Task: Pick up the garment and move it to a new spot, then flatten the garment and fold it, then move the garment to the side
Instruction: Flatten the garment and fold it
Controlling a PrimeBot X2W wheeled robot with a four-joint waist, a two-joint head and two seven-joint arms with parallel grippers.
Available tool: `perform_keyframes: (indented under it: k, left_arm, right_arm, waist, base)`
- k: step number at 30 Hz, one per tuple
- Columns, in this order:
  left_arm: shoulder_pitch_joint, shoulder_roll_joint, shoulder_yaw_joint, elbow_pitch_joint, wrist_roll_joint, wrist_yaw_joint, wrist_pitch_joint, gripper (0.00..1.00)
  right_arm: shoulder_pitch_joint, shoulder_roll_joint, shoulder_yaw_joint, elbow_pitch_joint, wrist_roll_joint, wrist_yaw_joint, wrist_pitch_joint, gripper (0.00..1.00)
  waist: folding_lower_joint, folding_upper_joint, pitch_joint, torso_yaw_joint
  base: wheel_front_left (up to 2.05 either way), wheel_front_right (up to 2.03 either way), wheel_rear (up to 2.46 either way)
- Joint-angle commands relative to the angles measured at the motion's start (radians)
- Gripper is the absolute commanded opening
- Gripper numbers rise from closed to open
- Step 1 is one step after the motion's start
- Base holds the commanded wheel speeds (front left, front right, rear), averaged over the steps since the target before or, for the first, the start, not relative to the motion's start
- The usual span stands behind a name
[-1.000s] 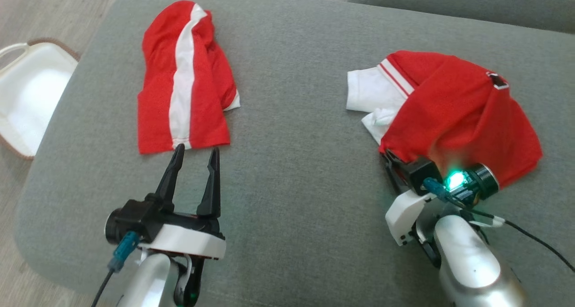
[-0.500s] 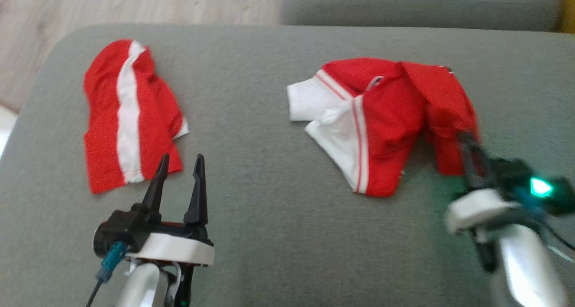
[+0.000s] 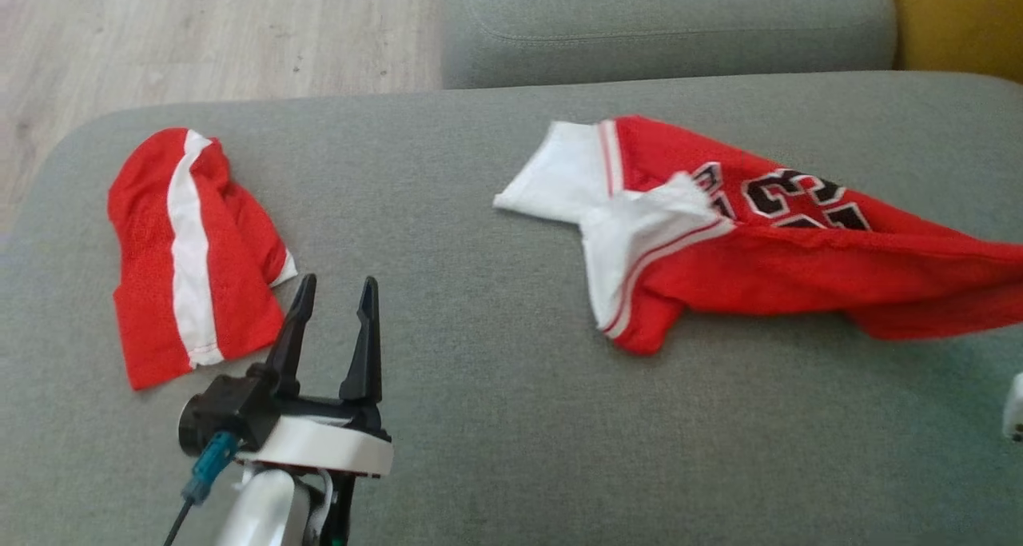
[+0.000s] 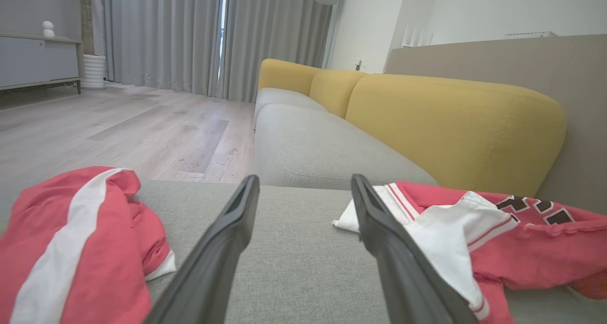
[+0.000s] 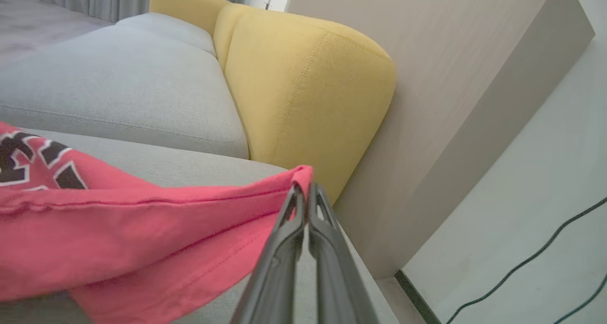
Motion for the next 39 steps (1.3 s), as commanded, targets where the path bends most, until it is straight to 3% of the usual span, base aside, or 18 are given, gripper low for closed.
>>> perform_keyframes:
  k: [1,2,3,7,12,21,29,39]
  left_arm:
    - [-0.01,0.002,0.037,-0.029,0.01,-0.003,-0.009,1.0]
    - [-0.008,0.002,0.04,-0.029,0.01,-0.003,-0.009,1.0]
    - [-0.007,0.002,0.042,-0.028,0.01,-0.003,-0.009,1.0]
    - [0.0,0.001,0.046,-0.025,0.011,-0.005,-0.009,1.0]
    - [0.006,0.001,0.043,-0.024,0.012,-0.006,-0.009,1.0]
    - [0.026,-0.001,0.05,-0.053,0.01,-0.007,-0.009,1.0]
    - [0.025,-0.001,0.042,-0.066,0.008,-0.008,-0.009,1.0]
    - [-0.008,-0.001,0.021,-0.054,0.001,-0.009,-0.009,1.0]
  right_arm:
    - [-0.053,-0.014,0.013,-0.032,-0.013,0.007,-0.008,0.29]
    - [-0.059,-0.012,0.002,-0.032,-0.022,0.007,-0.017,0.98]
    - [-0.065,-0.01,-0.005,-0.033,-0.027,0.007,-0.027,1.0]
    - [-0.081,-0.005,0.024,-0.036,-0.005,0.007,-0.075,1.0]
    - [-0.067,-0.004,0.152,-0.035,0.098,0.007,-0.115,1.0]
    - [0.061,-0.004,0.517,-0.03,0.364,0.007,-0.158,1.0]
    - [0.041,-0.004,0.582,0.019,0.386,0.007,-0.175,1.0]
    - [-0.152,-0.004,0.564,0.169,0.334,0.007,-0.101,1.0]
  waist:
    - [0.0001,-0.0001,-0.003,0.008]
    - [0.0001,-0.0001,-0.005,0.012]
    - [0.0001,-0.0001,-0.007,0.015]
    - [0.0001,-0.0001,-0.014,0.024]
    - [0.0001,-0.0001,-0.026,0.033]
    - [0.0001,-0.0001,-0.036,0.038]
    - [0.0001,-0.0001,-0.011,0.05]
    - [0.0001,-0.0001,0.044,0.105]
  base:
    - [0.0,0.0,0.0]
    - [0.0,0.0,0.0]
    - [0.0,0.0,0.0]
    - [0.0,0.0,0.0]
    - [0.0,0.0,0.0]
    - [0.0,0.0,0.0]
    - [0.0,0.0,0.0]
    - [0.0,0.0,0.0]
